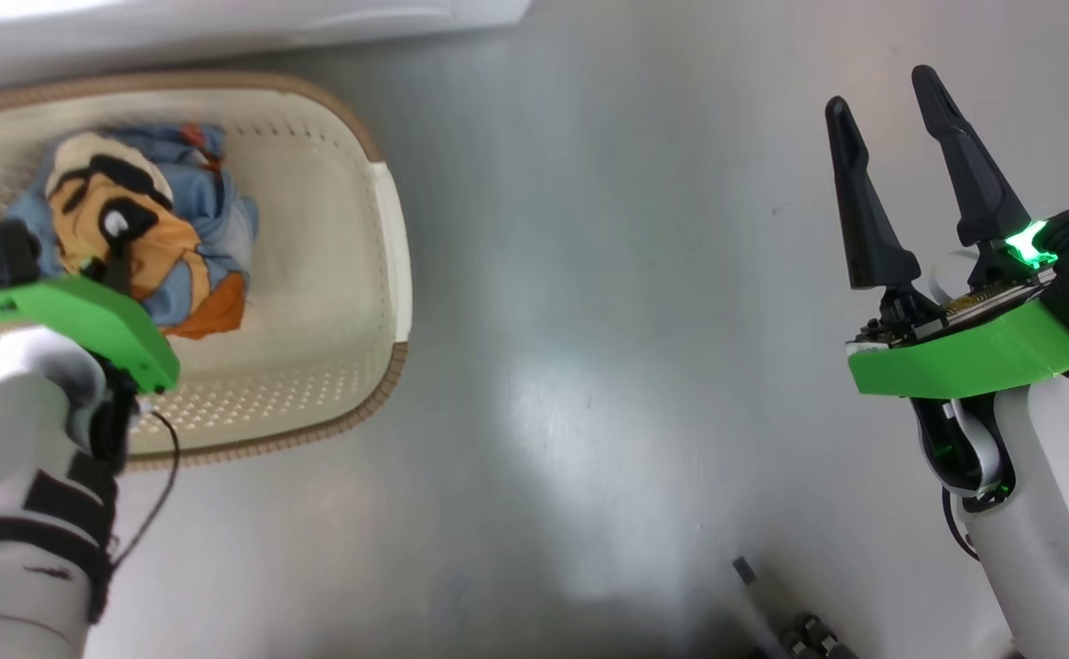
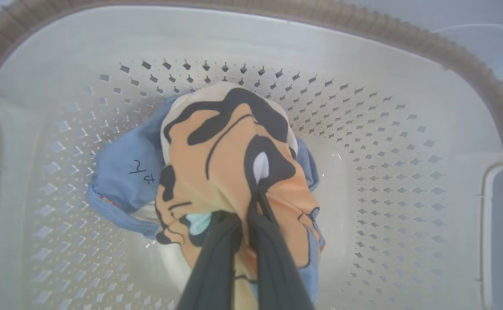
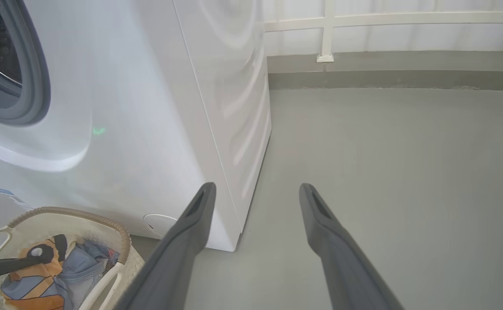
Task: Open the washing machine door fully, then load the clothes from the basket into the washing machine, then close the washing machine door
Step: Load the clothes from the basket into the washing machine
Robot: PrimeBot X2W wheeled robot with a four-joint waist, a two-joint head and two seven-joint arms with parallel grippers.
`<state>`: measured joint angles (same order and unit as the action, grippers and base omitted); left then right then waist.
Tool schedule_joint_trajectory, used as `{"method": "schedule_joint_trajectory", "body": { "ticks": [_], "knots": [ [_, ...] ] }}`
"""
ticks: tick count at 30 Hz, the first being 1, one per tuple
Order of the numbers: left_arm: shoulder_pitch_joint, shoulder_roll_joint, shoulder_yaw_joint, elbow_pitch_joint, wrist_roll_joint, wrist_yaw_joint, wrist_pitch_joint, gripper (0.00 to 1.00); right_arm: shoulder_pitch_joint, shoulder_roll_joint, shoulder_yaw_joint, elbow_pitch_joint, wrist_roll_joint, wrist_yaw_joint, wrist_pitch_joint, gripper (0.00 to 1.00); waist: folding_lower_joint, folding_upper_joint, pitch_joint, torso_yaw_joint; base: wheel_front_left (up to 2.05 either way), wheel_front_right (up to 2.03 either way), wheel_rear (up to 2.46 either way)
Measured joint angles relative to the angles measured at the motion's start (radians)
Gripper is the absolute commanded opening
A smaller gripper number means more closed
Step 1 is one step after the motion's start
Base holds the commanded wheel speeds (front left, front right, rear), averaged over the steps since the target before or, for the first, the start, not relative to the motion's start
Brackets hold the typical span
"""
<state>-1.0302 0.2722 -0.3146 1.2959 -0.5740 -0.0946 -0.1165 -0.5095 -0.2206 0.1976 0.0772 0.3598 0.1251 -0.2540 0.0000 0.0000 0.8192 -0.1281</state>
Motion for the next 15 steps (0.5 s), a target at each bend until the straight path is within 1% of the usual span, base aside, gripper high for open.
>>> {"method": "schedule_joint_trajectory", "body": {
  "ticks": [4, 8, 12, 15],
  "knots": [
    [0.045, -0.02, 0.007, 0.0, -0.016, -0.012, -0.068, 0.0, 0.004, 0.0, 0.003, 0.014, 0.002, 0.0, 0.0, 1.0, 0.0, 0.0, -0.057, 0.01, 0.0, 0.0, 0.0],
    [0.096, -0.031, 0.016, 0.0, -0.026, -0.021, -0.112, 0.0, 0.025, 0.0, 0.006, 0.027, 0.009, 0.0, 0.0, 1.0, -0.0001, 0.0, -0.121, 0.02, 0.0, 0.0, 0.0],
    [0.158, -0.04, 0.016, -0.01, -0.034, -0.028, -0.128, 0.0, 0.072, -0.001, 0.008, 0.043, 0.01, 0.0, 0.0, 1.0, -0.0001, 0.0, -0.188, 0.029, 0.0, 0.0, 0.0],
    [0.208, -0.039, 0.023, -0.061, -0.033, -0.028, -0.131, 0.0, 0.103, -0.004, 0.01, 0.055, 0.01, 0.0, 0.0, 1.0, -0.0001, 0.0, -0.24, 0.035, 0.0, 0.0, 0.0]
  ]
}}
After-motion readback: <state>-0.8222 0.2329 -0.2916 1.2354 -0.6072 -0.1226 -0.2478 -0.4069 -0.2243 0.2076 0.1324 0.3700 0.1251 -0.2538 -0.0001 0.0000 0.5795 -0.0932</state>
